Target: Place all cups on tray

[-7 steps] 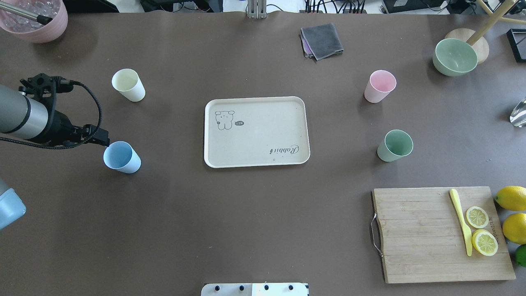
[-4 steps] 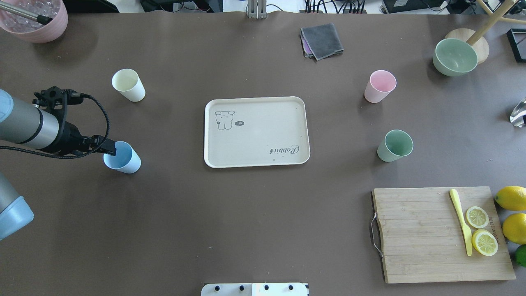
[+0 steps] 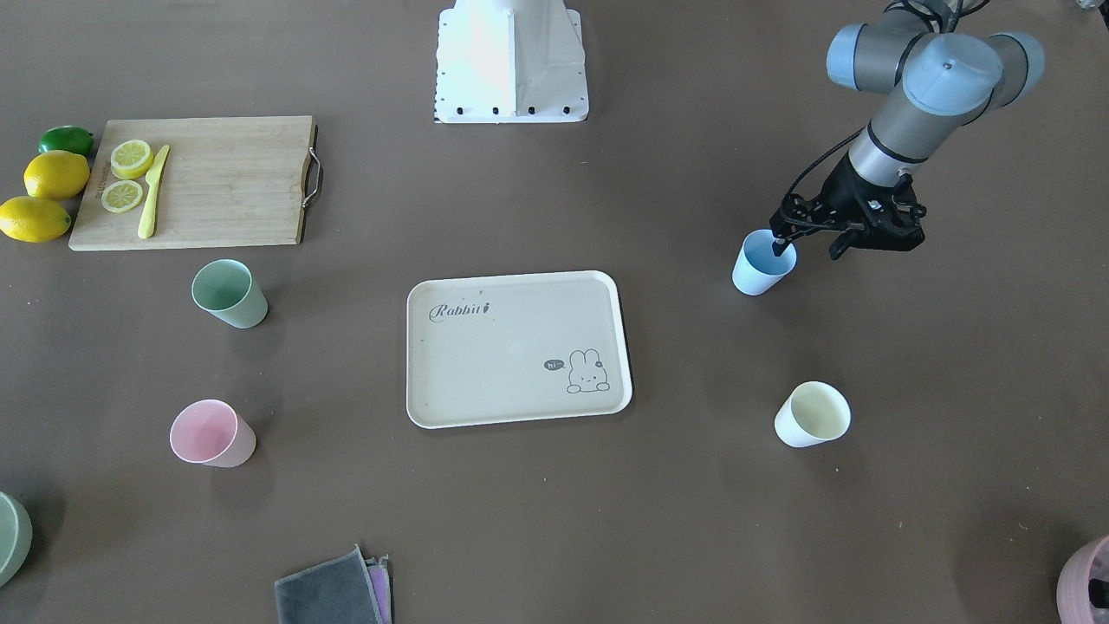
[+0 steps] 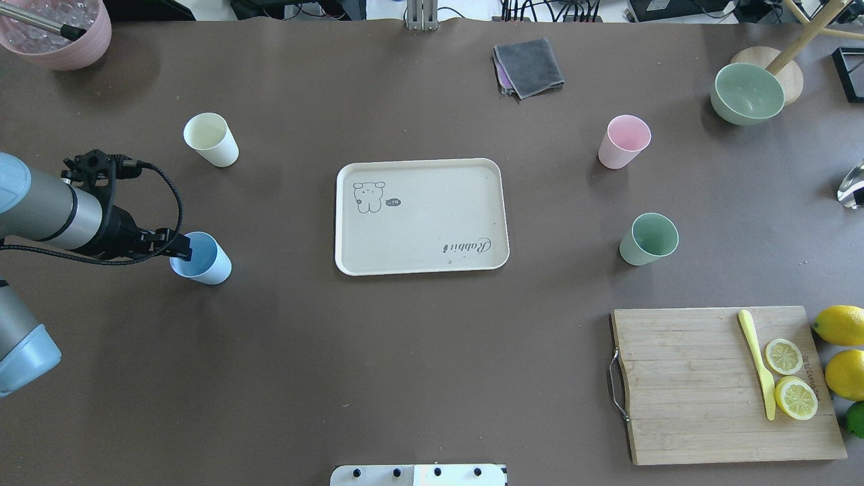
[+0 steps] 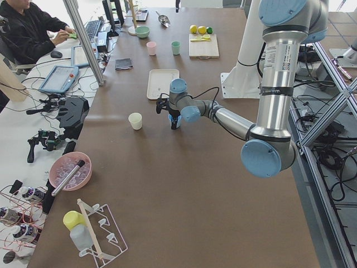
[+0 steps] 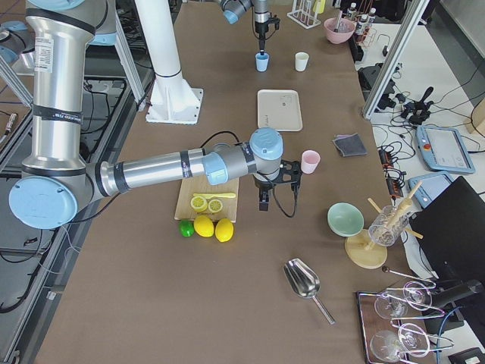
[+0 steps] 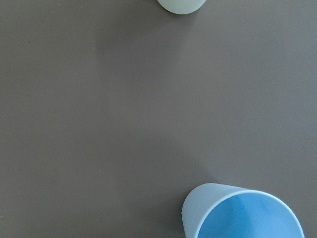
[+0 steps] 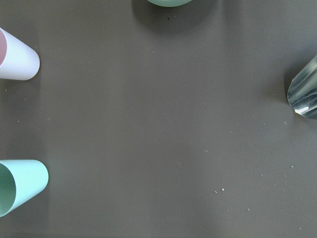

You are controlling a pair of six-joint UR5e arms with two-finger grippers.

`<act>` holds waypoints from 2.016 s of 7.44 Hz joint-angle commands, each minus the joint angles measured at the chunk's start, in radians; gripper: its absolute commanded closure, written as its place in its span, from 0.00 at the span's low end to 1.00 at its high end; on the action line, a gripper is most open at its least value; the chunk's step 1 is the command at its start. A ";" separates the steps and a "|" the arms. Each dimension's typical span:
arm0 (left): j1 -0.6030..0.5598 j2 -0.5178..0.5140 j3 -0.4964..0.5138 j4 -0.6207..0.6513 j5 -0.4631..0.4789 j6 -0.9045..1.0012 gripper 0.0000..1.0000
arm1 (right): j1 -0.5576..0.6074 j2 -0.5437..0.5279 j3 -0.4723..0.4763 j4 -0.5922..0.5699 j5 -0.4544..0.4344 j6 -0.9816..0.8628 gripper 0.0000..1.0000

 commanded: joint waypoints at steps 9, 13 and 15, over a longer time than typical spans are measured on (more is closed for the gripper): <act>-0.070 -0.193 -0.049 0.230 -0.045 -0.015 1.00 | -0.024 -0.005 0.028 0.002 0.000 0.006 0.00; 0.094 -0.483 0.010 0.397 0.098 -0.278 1.00 | -0.291 0.126 0.089 0.000 -0.185 0.347 0.00; 0.166 -0.531 0.066 0.400 0.167 -0.311 1.00 | -0.406 0.206 0.077 -0.001 -0.246 0.492 0.00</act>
